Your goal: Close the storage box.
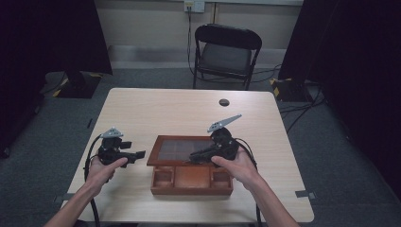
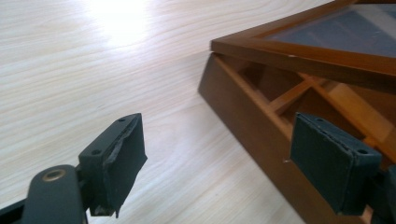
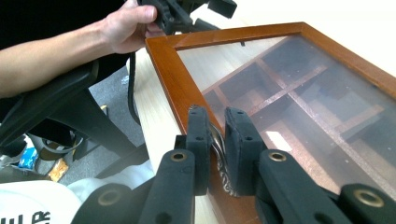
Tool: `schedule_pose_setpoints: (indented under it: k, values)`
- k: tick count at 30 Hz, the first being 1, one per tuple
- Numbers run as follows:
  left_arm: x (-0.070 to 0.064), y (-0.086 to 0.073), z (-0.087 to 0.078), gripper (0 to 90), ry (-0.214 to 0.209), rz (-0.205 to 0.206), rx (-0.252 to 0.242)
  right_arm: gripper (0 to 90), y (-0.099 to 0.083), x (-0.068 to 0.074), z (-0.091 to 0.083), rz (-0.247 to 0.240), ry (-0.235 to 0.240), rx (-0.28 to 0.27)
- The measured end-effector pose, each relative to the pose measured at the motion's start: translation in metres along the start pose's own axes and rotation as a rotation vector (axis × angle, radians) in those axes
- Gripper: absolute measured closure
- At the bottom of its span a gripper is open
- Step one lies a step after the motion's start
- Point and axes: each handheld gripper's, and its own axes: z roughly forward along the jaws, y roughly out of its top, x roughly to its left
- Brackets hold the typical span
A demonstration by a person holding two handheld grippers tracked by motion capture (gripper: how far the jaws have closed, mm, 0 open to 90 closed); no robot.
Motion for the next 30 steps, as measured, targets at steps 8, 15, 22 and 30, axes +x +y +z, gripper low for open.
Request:
schedule_pose_setpoints:
  k: [8,15,22,30]
  values:
    - [0.007,-0.001,0.005,17.8,0.017,-0.007,0.026,80.8,-0.011,0.005,0.007,-0.016,-0.024,0.049]
    - [0.008,-0.002,0.006,17.9,0.019,-0.011,0.029,80.7,-0.025,0.005,0.018,-0.013,-0.031,0.074]
    - [0.007,-0.003,0.008,17.8,0.021,-0.002,0.046,80.8,-0.034,0.006,0.029,-0.015,-0.045,0.095]
    - [0.007,-0.003,0.008,18.0,0.021,-0.004,0.052,81.2,-0.042,0.003,0.041,-0.003,-0.038,0.12]
